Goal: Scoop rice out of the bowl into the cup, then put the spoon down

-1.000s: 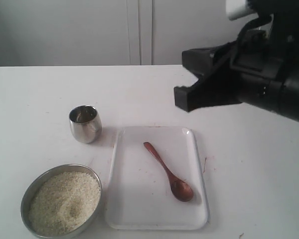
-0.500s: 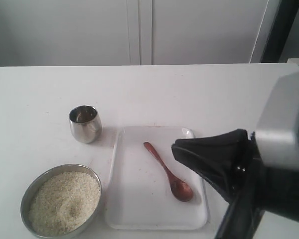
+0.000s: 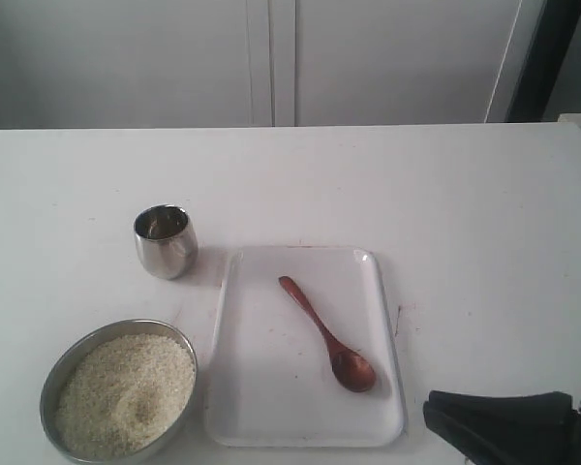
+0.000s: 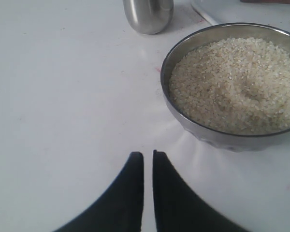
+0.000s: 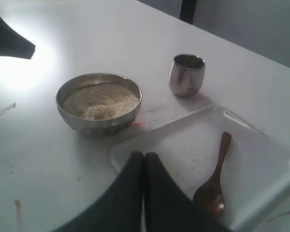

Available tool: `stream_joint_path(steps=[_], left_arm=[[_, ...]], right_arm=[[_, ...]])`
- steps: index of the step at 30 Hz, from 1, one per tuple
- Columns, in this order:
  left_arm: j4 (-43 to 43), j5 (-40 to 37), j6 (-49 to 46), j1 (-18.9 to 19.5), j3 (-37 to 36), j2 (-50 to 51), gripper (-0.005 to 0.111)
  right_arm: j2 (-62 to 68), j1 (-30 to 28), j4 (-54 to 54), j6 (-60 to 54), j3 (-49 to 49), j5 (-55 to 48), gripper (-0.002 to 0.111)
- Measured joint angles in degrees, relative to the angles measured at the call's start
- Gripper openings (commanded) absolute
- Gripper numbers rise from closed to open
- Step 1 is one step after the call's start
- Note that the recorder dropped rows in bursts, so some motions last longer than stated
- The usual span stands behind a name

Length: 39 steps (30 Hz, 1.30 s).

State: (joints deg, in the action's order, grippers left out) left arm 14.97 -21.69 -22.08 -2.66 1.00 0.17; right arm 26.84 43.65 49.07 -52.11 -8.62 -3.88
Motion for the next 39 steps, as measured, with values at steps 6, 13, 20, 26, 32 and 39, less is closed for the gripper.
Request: stream_joint_path(steps=[6,13,20,26,32,39], left_arm=[[0.00,0.00,0.00,0.00,0.00,0.00,0.014],[0.00,0.00,0.00,0.00,0.00,0.00,0.014],[0.00,0.00,0.00,0.00,0.00,0.00,0.014],[0.00,0.00,0.00,0.00,0.00,0.00,0.014],[0.00,0.00,0.00,0.00,0.00,0.00,0.014],[0.00,0.00,0.00,0.00,0.00,0.00,0.014]], right_arm=[[-4.74,0.00,0.00,0.00,4.96,1.63,0.000],[-10.50,0.00,0.11,0.00,8.23,2.44,0.000],[-14.92,0.00,0.11,0.00,8.34,2.56,0.000],[-15.78,0.00,0.19,0.00,8.34,1.59,0.000],[-15.78,0.00,0.19,0.00,8.34,0.95,0.000],[-15.78,0.00,0.33,3.49,8.34,0.84,0.000]])
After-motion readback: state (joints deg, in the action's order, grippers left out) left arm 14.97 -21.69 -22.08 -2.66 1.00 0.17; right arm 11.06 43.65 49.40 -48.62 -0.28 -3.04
